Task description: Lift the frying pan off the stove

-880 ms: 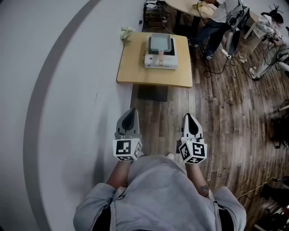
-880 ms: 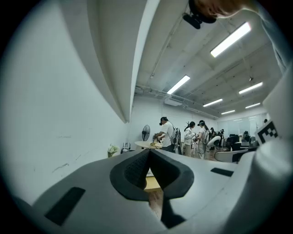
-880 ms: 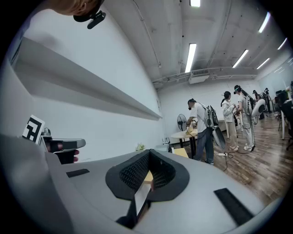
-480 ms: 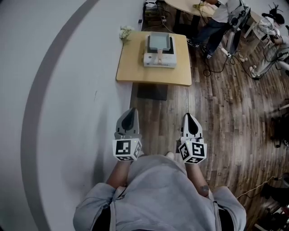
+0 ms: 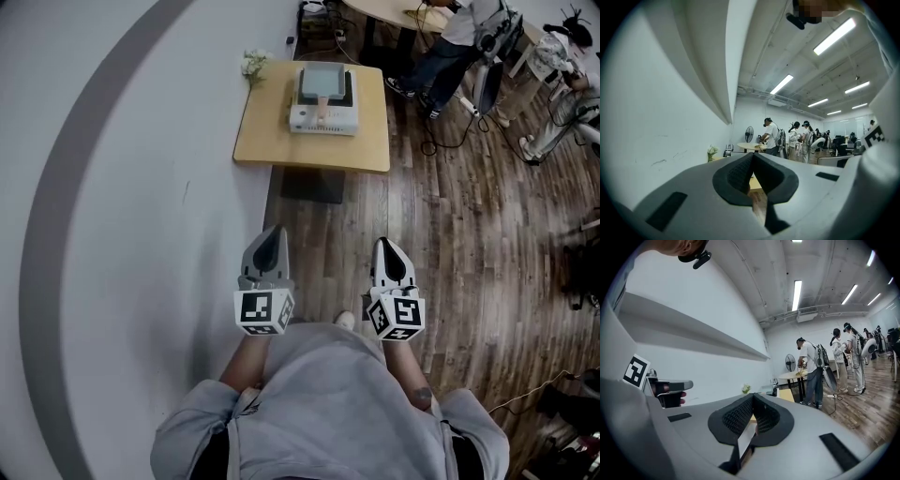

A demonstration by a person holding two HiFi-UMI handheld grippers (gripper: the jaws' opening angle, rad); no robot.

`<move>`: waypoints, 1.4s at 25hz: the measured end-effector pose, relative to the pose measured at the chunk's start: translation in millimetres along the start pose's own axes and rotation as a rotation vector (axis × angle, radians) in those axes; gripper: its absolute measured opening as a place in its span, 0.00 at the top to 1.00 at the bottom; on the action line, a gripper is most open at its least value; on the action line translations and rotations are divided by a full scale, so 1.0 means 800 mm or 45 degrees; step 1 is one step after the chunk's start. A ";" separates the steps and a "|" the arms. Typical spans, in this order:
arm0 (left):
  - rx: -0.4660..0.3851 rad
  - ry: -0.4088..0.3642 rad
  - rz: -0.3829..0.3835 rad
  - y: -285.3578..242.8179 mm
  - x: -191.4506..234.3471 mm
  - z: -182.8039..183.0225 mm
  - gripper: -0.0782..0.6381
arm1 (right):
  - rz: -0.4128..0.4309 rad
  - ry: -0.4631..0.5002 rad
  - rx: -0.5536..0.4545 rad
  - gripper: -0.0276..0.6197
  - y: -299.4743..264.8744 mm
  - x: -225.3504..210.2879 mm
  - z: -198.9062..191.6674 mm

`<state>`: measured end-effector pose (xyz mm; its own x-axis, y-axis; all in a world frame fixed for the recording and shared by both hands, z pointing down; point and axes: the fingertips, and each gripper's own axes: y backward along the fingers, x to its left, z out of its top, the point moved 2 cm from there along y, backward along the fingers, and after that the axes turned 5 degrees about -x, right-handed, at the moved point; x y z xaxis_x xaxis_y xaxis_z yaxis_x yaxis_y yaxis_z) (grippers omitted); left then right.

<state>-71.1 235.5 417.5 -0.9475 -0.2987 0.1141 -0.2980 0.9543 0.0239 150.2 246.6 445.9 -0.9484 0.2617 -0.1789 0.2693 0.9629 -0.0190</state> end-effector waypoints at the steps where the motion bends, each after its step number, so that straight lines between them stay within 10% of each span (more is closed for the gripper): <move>1: 0.006 0.000 0.005 0.000 -0.007 -0.003 0.89 | 0.005 -0.002 0.004 0.96 0.001 -0.007 0.000; 16: 0.089 0.019 -0.002 -0.034 -0.061 -0.035 0.89 | 0.002 -0.051 0.097 0.96 -0.016 -0.080 -0.014; 35: 0.031 0.033 -0.146 -0.227 0.109 -0.007 0.89 | -0.034 -0.104 -0.009 0.96 -0.259 -0.015 0.009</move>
<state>-99.2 36.0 428.8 -0.9039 -0.4051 0.1375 -0.4072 0.9132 0.0141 107.4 43.7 445.2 -0.9384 0.2297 -0.2580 0.2425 0.9700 -0.0183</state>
